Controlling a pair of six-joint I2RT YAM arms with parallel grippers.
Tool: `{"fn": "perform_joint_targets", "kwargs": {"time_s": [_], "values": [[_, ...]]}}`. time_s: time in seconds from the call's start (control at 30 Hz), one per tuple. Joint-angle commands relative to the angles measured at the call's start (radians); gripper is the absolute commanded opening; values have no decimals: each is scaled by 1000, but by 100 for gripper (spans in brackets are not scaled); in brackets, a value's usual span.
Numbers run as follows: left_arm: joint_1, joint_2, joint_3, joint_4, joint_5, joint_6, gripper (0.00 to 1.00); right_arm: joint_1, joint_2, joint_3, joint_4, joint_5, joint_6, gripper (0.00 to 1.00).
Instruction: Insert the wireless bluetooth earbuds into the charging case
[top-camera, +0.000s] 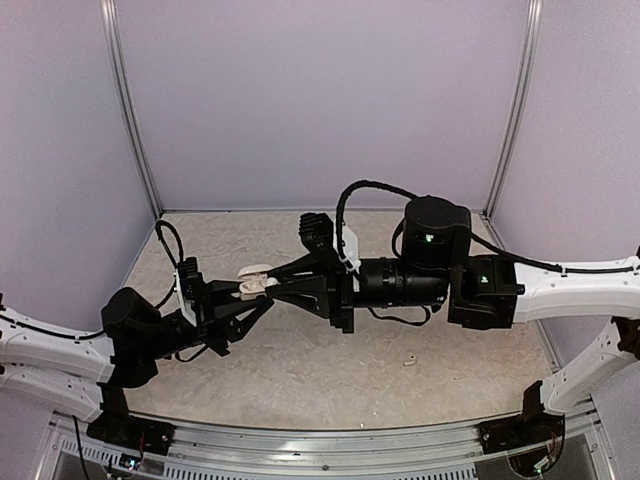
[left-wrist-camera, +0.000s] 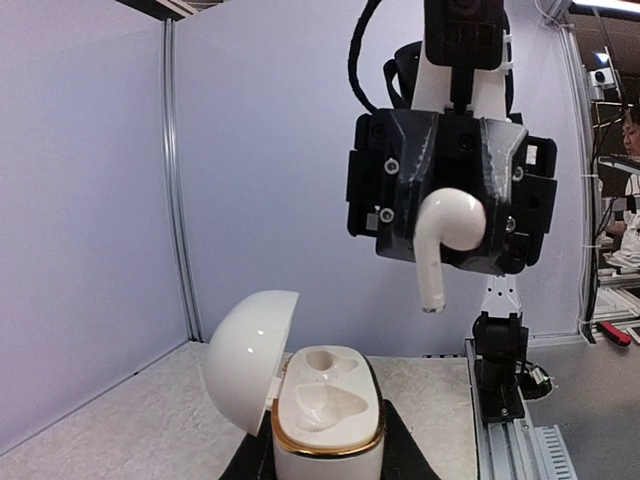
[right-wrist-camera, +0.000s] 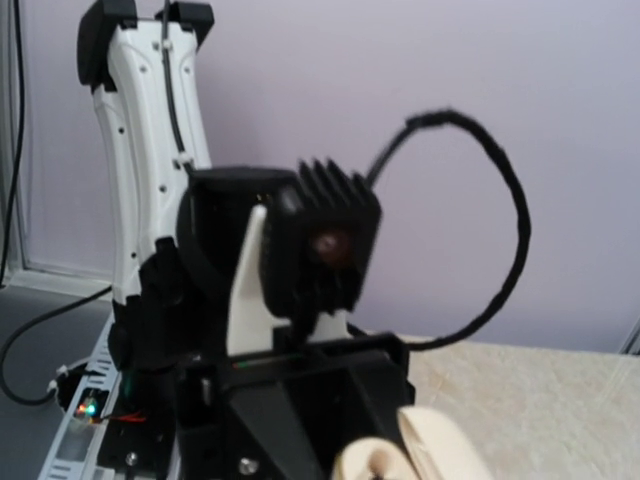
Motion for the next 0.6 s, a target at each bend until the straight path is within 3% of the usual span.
{"fn": "perform_joint_targets", "kwargs": {"time_s": [0.0, 0.57], "values": [[-22, -12, 28, 27, 18, 44, 7, 6, 24, 9, -19, 41, 25, 12], [-78, -20, 29, -3, 14, 121, 7, -14, 12, 5, -24, 71, 38, 12]]}}
